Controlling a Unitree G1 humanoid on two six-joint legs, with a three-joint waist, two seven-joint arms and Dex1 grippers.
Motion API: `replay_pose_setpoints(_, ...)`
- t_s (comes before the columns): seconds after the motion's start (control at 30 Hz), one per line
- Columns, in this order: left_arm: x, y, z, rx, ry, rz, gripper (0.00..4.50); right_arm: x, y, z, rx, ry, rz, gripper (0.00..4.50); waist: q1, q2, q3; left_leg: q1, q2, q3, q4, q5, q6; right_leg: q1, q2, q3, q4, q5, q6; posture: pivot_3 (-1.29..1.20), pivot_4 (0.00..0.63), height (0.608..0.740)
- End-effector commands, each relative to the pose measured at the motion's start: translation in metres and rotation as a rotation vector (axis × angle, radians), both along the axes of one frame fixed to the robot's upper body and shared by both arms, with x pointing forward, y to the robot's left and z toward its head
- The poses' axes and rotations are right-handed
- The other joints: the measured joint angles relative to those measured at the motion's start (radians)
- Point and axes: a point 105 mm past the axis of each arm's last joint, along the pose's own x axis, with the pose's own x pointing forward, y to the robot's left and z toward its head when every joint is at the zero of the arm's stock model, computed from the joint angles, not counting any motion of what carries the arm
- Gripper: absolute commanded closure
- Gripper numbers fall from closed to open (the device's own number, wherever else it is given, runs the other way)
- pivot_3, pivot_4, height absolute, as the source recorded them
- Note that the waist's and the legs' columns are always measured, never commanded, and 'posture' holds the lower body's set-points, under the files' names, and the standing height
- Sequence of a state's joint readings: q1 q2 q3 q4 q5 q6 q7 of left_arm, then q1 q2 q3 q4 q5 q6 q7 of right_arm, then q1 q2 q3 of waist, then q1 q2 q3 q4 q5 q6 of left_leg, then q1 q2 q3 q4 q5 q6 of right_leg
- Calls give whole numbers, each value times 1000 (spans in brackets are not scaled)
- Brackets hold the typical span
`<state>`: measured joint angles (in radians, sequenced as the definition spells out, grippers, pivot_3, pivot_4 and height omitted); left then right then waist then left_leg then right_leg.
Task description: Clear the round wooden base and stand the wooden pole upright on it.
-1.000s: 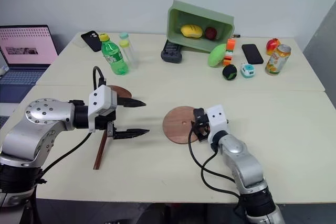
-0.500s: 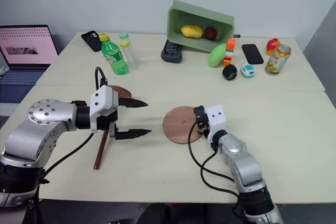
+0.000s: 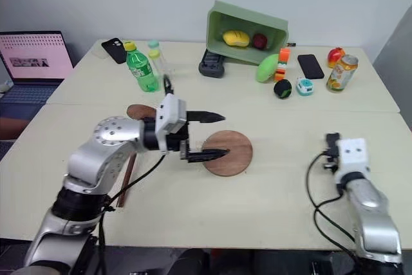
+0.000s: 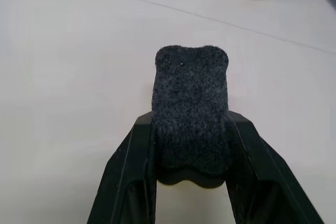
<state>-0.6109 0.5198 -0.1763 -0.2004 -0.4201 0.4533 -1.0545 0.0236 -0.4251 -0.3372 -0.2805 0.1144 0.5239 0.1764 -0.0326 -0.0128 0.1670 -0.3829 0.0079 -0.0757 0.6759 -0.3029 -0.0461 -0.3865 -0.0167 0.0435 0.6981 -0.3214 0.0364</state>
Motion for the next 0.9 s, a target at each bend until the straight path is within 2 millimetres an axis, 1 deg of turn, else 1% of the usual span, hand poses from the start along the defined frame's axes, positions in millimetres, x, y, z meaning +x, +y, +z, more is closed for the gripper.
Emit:
replay_pose_setpoints(0.03, -3, -20, 4, -17, -28, -49, 0, -7, -18, -5, 62, -17, -72, 3195, -5, 1, -1, 0, 0, 1, 0, 0, 0, 0, 1, 0, 0, 0, 0, 0, 150, 740)
replay_pose_setpoints(0.1, -5, -26, 1, -14, -26, -65, 0, -9, -20, -9, 121, -19, -99, 3195, -7, 2, -1, 1, 0, 1, 0, 0, 0, 0, 1, 2, 0, 0, 0, 0, 150, 740)
replay_pose_setpoints(0.13, -5, -29, 0, -11, -24, -71, 0, -11, -21, -11, 157, -22, -116, 2506, -7, 2, -1, 1, 1, 1, 0, 0, 0, 0, 2, 2, 1, 0, 0, 0, 150, 740)
replay_pose_setpoints(0.17, -5, -30, -1, -9, -23, -74, 0, -12, -21, -12, 179, -23, -126, 2491, -7, 2, -1, 1, 1, 1, 0, 0, 0, 0, 2, 2, 1, 0, 0, 0, 150, 740)
replay_pose_setpoints(0.2, -6, -31, -3, 1, -23, -82, 0, -14, -21, -13, 202, -27, -134, 2083, -5, 3, -1, 1, 2, 0, 0, 0, 0, 0, 2, 1, 1, 0, 0, 0, 150, 740)
replay_pose_setpoints(0.23, -6, -31, -4, 9, -24, -86, 0, -15, -21, -12, 215, -34, -138, 1894, -3, 3, -1, 1, 2, 0, 0, 0, 0, 0, 2, 1, 1, 0, 0, 0, 150, 740)
replay_pose_setpoints(0.3, -6, -28, -6, 18, -20, -78, 0, -17, -21, -9, 224, -51, -143, 1302, 0, 3, -1, 1, 1, 1, 0, 0, 0, 0, 1, 2, 0, 0, 0, 0, 150, 740)
replay_pose_setpoints(0.33, -5, -27, -6, 20, -16, -68, 0, -18, -21, -7, 221, -59, -145, 1114, 0, 3, -1, 1, 1, 1, 0, 0, 0, 0, 1, 2, 0, 0, 0, 0, 150, 740)
replay_pose_setpoints(0.37, -4, -26, -7, 20, -14, -62, 0, -19, -21, -5, 219, -63, -146, 771, 1, 3, -2, 1, 1, 1, 0, 0, 0, 0, 1, 2, 0, 0, 0, 0, 150, 740)
replay_pose_setpoints(0.4, -3, -23, -7, 20, -12, -47, 0, -22, -23, -2, 213, -76, -156, 662, 1, 3, -2, 1, 2, 0, 0, 0, 0, 0, 1, 1, 0, 0, 0, 0, 150, 740)
replay_pose_setpoints(0.43, -2, -21, -7, 20, -12, -37, 0, -24, -24, 1, 210, -83, -163, 426, 1, 3, -2, 1, 2, 0, 0, 0, 0, 0, 1, 1, 0, 0, 0, 0, 150, 740)
replay_pose_setpoints(0.47, 2, -15, -7, 23, -13, 2, 0, -27, -26, 8, 174, -102, -165, 164, 1, 4, -2, 1, 1, 0, 0, 0, 0, 0, 1, 2, 0, 0, 0, 0, 150, 740)
replay_pose_setpoints(0.5, 4, -10, -7, 25, -14, 30, 0, -30, -28, 13, 149, -115, -165, 29, 1, 4, -2, 1, 1, 1, 0, 0, 0, 0, 1, 2, 0, 0, 0, 0, 150, 740)
replay_pose_setpoints(0.53, 7, -2, -7, 36, -22, 72, 0, -30, -27, 22, 112, -136, -141, 29, 2, 4, -2, 1, 1, 1, 0, 0, 0, 0, 1, 2, 0, 0, 0, 0, 150, 740)
replay_pose_setpoints(0.57, 11, 8, -5, 50, -33, 121, 0, -29, -19, 34, 88, -161, -72, 29, 1, 4, -2, 1, 1, 0, 0, 0, 0, 0, 0, 2, 0, 0, 0, 0, 150, 740)
replay_pose_setpoints(0.63, 16, 28, 2, 71, -54, 208, 0, -24, 1, 50, 90, -191, 88, 29, -4, 5, -1, 1, 2, 1, 0, 0, 0, -1, 1, 2, 0, 0, 0, 0, 150, 740)
replay_pose_setpoints(0.7, 18, 48, 12, 77, -61, 281, 0, -22, 20, 60, 74, -190, 234, 29, -5, 5, -1, 1, 2, 0, 0, 0, 0, 0, 2, 1, 1, 0, 0, 0, 150, 740)
replay_pose_setpoints(0.73, 21, 69, 19, 93, -59, 361, 0, -19, 35, 69, 45, -190, 341, 29, -3, 5, -1, 1, 2, 0, 0, 0, 0, 0, 2, 1, 0, 0, 0, 0, 150, 740)
replay_pose_setpoints(0.77, 23, 83, 24, 104, -58, 416, 0, -17, 46, 74, 24, -189, 412, 29, -6, 5, -1, 1, 2, -1, 0, 0, 0, 0, 2, 0, 0, 0, 0, 0, 150, 740)
replay_pose_setpoints(0.8, 24, 102, 28, 131, -45, 477, 0, -15, 61, 80, 13, -188, 512, 29, -8, 5, -1, 1, 2, 0, 0, 0, 0, 0, 2, 1, 0, 0, 0, 0, 150, 740)
replay_pose_setpoints(0.9, 20, 137, 29, 195, 13, 575, 0, -17, 94, 85, 11, -156, 718, 29, -10, 5, -1, 1, 2, -2, -1, 0, 0, 0, 3, 0, 0, 0, 0, 0, 150, 740)
